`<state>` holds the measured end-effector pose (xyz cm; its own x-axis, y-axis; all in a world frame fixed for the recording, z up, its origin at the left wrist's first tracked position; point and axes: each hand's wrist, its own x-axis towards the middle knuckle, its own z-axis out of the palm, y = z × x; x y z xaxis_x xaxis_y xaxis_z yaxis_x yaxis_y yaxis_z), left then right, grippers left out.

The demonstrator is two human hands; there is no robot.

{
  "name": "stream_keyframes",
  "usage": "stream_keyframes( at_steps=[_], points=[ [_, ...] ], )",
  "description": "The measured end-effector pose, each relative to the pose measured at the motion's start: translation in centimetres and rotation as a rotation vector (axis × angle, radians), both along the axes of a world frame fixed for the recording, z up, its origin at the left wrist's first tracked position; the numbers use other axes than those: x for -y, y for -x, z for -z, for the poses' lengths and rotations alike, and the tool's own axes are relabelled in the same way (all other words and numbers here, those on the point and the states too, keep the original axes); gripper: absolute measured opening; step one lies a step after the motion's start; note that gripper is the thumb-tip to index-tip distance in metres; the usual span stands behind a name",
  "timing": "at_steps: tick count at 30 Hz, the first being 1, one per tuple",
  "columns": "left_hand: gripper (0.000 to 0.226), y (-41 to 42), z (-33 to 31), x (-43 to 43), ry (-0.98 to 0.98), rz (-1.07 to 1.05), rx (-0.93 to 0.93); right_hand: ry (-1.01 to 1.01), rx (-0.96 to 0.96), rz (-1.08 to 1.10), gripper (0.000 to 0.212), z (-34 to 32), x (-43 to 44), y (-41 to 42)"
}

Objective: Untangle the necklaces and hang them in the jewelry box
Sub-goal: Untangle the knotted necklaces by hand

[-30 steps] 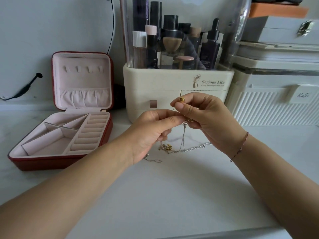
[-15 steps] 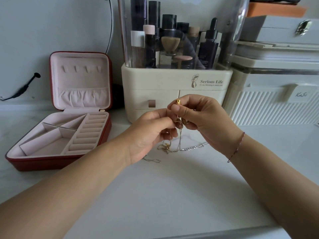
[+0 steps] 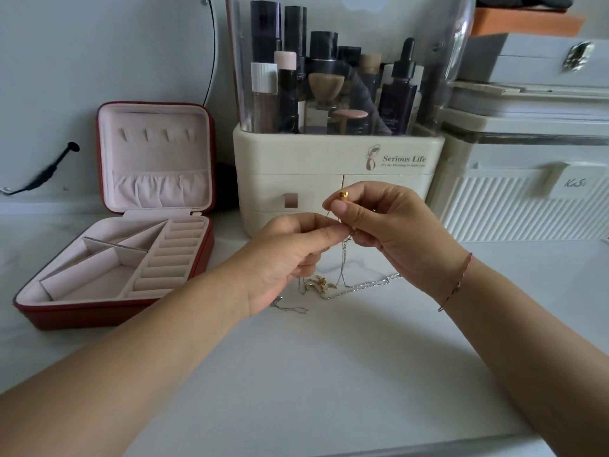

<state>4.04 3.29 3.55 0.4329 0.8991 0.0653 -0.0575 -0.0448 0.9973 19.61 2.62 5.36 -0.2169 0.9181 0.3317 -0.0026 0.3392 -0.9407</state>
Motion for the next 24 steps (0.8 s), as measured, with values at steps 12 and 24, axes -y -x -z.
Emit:
stream_keyframes(
  at_steps=[12,24],
  points=[
    [0.015,0.1,0.4,-0.3,0.011,-0.005,0.064,0.143,0.155,0.032,0.026,0.1,0.0,-0.4],
    [0.014,0.1,0.0,-0.7,0.128,-0.089,0.221,0.219,0.14,0.021,0.016,-0.4,0.0,-1.0]
  ],
)
